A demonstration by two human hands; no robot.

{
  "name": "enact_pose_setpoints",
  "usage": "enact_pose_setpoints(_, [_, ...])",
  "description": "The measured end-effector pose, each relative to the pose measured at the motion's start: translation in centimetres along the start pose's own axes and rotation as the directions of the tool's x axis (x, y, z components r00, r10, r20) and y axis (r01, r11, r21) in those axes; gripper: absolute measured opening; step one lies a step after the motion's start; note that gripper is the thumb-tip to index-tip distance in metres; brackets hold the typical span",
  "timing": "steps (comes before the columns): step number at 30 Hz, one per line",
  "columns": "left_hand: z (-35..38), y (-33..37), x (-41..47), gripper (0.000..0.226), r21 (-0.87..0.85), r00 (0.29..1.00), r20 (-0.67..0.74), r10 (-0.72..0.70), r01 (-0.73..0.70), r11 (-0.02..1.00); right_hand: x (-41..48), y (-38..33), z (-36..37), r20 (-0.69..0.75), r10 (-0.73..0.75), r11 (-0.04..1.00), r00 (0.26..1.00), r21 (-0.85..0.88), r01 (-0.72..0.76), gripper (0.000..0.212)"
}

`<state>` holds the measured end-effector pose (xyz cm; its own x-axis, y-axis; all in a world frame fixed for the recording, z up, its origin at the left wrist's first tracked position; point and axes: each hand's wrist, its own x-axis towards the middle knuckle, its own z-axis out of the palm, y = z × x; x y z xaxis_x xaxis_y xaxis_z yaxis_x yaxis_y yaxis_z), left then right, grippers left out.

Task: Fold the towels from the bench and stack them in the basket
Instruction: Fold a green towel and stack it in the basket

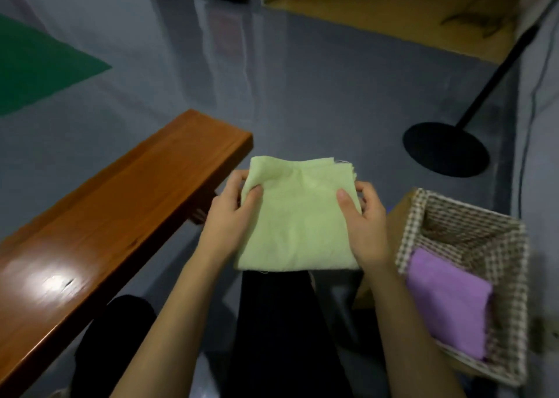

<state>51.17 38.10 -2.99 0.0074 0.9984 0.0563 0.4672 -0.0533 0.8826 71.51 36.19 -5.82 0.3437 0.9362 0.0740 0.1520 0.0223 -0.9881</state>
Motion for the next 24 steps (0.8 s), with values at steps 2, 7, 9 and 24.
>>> enact_pose_setpoints(2, [3.3,1.3,0.7,0.007,0.02,0.998,0.061,0.035,-0.037,0.999,0.2,1.1,-3.2,-0.099,0.024,1.0,0.995,0.008,-0.023,0.01])
enact_pose_setpoints(7, [11.5,3.8,1.1,0.014,0.063,0.977,0.202,0.06,-0.074,0.995,-0.1,3.9,-10.6,-0.303,0.047,0.992,0.952,-0.098,-0.08,0.008])
enact_pose_setpoints(9, [14.6,4.3,1.1,0.014,0.061,0.965,0.26,0.024,-0.041,0.997,-0.6,5.3,-13.0,-0.375,0.078,0.984,0.924,-0.117,-0.131,0.012])
enact_pose_setpoints(24, [33.7,3.1,-1.8,0.015,0.138,0.84,0.538,-0.071,-0.004,0.99,-2.3,15.3,-25.1,-0.5,0.335,0.86,0.799,-0.185,-0.476,0.037])
